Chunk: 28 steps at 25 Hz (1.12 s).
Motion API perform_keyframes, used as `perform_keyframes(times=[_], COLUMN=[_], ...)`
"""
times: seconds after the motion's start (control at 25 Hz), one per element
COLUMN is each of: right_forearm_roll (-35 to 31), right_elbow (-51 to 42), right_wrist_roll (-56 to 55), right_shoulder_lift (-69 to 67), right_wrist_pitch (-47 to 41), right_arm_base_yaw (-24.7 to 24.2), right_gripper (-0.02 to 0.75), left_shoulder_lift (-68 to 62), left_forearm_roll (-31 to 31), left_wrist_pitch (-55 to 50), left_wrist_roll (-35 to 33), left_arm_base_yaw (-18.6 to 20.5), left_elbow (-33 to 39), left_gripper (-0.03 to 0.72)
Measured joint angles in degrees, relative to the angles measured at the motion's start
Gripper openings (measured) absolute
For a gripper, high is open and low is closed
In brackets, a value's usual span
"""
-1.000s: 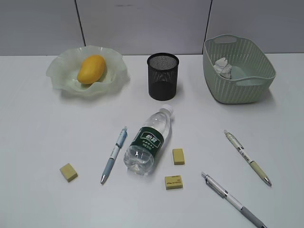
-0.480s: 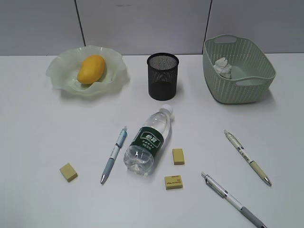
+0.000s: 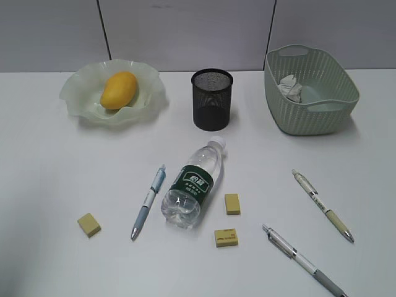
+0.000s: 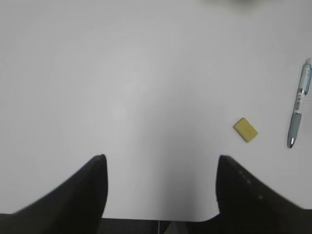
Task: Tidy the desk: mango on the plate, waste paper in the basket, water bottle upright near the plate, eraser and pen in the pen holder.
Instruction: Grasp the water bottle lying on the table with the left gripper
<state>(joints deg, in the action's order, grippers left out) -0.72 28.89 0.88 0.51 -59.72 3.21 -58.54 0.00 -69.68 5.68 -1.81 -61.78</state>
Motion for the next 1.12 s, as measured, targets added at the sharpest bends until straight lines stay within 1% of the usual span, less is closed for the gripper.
perform_keyframes(times=[0.24,0.28,0.36,0.48,0.64,0.72,0.84,1.0,1.12], right_forearm_roll=[0.0,0.0,0.0,0.0,0.0,0.0,0.0,0.0,0.0], right_elbow=[0.0,0.0,0.0,0.0,0.0,0.0,0.0,0.0,0.0], right_wrist_roll=[0.0,0.0,0.0,0.0,0.0,0.0,0.0,0.0,0.0], right_shoulder_lift=[0.0,0.0,0.0,0.0,0.0,0.0,0.0,0.0,0.0], right_wrist_pitch=[0.0,0.0,0.0,0.0,0.0,0.0,0.0,0.0,0.0], right_arm_base_yaw=[0.0,0.0,0.0,0.0,0.0,0.0,0.0,0.0,0.0], right_gripper=[0.391,0.391,0.390,0.389,0.389,0.389,0.389,0.389,0.389], left_shoulder_lift=[-14.0,-15.9,-19.1,-23.5,-30.9,-35.5,-42.5,-52.2,-58.7], left_forearm_roll=[2.6,3.1,3.6,3.7,3.6,3.5,3.3,2.4,1.5], left_wrist_pitch=[0.0,0.0,0.0,0.0,0.4,0.5,0.6,0.3,0.2], left_wrist_roll=[-0.2,-0.2,-0.2,0.2,4.1,5.1,6.0,6.1,6.1], left_arm_base_yaw=[-0.1,-0.6,-2.8,-9.0,-19.1,-24.0,-29.8,-35.1,-37.4], left_elbow=[-8.7,-9.9,-11.8,-13.9,-17.0,-20.0,-25.4,-34.0,-40.3], left_gripper=[0.523,0.523,0.523,0.524,0.533,0.546,0.559,0.561,0.564])
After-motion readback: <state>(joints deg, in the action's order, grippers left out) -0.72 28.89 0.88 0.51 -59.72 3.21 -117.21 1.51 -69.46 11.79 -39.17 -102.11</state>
